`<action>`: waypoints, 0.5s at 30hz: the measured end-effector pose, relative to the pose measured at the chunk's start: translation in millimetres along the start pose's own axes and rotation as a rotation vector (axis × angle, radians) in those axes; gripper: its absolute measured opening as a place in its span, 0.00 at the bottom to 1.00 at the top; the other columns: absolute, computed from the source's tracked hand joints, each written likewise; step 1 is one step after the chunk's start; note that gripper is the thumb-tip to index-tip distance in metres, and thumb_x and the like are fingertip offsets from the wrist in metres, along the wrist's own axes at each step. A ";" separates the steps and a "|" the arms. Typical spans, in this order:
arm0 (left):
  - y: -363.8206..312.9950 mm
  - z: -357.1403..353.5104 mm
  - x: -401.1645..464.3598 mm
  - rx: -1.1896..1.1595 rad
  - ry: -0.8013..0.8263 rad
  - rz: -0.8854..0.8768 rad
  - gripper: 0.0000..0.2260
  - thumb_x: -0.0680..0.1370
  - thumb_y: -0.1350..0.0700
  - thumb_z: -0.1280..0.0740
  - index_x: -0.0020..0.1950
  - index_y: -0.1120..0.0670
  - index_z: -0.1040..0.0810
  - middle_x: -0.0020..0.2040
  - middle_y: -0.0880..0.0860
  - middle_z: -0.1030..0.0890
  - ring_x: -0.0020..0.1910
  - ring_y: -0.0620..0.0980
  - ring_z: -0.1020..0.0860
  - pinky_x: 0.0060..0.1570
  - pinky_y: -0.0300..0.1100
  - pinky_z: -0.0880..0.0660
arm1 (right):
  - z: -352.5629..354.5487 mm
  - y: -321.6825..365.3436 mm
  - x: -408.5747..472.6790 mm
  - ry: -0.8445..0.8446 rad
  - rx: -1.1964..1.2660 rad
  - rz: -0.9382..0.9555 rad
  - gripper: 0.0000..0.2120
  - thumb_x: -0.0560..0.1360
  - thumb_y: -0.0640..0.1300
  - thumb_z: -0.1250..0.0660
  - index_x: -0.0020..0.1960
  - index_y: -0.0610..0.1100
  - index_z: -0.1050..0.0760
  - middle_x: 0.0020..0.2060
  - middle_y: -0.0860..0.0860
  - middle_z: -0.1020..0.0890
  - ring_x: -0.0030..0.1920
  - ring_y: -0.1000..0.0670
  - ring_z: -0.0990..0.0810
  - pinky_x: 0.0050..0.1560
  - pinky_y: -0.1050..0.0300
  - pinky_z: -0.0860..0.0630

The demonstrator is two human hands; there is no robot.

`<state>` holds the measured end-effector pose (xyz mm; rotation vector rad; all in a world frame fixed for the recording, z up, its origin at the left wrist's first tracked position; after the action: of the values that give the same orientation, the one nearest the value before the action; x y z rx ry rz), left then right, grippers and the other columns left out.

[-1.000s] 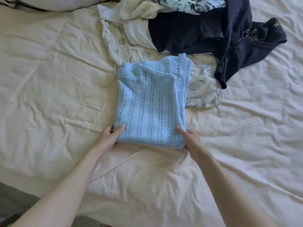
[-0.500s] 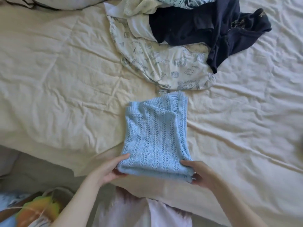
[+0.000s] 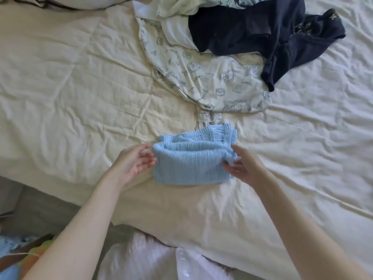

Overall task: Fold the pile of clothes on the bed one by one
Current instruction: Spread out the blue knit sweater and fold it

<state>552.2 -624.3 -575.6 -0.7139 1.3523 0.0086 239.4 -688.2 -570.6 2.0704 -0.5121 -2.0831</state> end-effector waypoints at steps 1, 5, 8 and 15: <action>-9.1 -2.9 7.4 0.060 -0.043 -0.078 0.06 0.78 0.57 0.35 0.50 0.58 0.22 0.41 0.57 0.21 0.33 0.49 0.20 0.32 0.40 0.22 | -2.3 8.8 9.1 -0.021 -0.010 0.029 0.09 0.78 0.46 0.36 0.51 0.39 0.28 0.38 0.43 0.25 0.33 0.48 0.22 0.35 0.56 0.20; -18.9 -25.8 22.6 0.639 -0.184 -0.373 0.22 0.77 0.51 0.33 0.69 0.56 0.32 0.65 0.56 0.30 0.59 0.51 0.27 0.59 0.46 0.28 | -4.9 53.4 6.0 -0.360 -0.531 0.583 0.17 0.78 0.44 0.37 0.65 0.39 0.29 0.54 0.43 0.24 0.55 0.44 0.24 0.59 0.49 0.28; 3.4 -37.0 20.7 0.605 -0.171 -0.415 0.29 0.76 0.50 0.32 0.73 0.57 0.38 0.67 0.56 0.32 0.65 0.52 0.30 0.65 0.46 0.32 | -52.7 44.1 -37.1 -0.361 -1.052 1.174 0.17 0.75 0.37 0.33 0.63 0.38 0.25 0.61 0.37 0.25 0.63 0.37 0.27 0.64 0.44 0.31; 8.5 -28.0 20.7 0.587 -0.216 -0.440 0.21 0.77 0.49 0.33 0.66 0.55 0.32 0.57 0.52 0.25 0.51 0.50 0.25 0.48 0.42 0.30 | -57.6 -22.2 -15.9 -0.200 -1.452 1.089 0.24 0.79 0.49 0.40 0.74 0.48 0.37 0.74 0.42 0.40 0.75 0.39 0.44 0.73 0.44 0.51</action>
<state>529.3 -638.8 -599.0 -0.4760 0.9003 -0.6210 299.7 -669.4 -562.5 0.4971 0.0000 -1.1932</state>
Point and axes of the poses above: each hand's wrist, its own x-axis towards the middle knuckle, its own z-axis out of the back of the hand, y = z × x, the point moved 10 cm from there along x, towards the middle knuckle
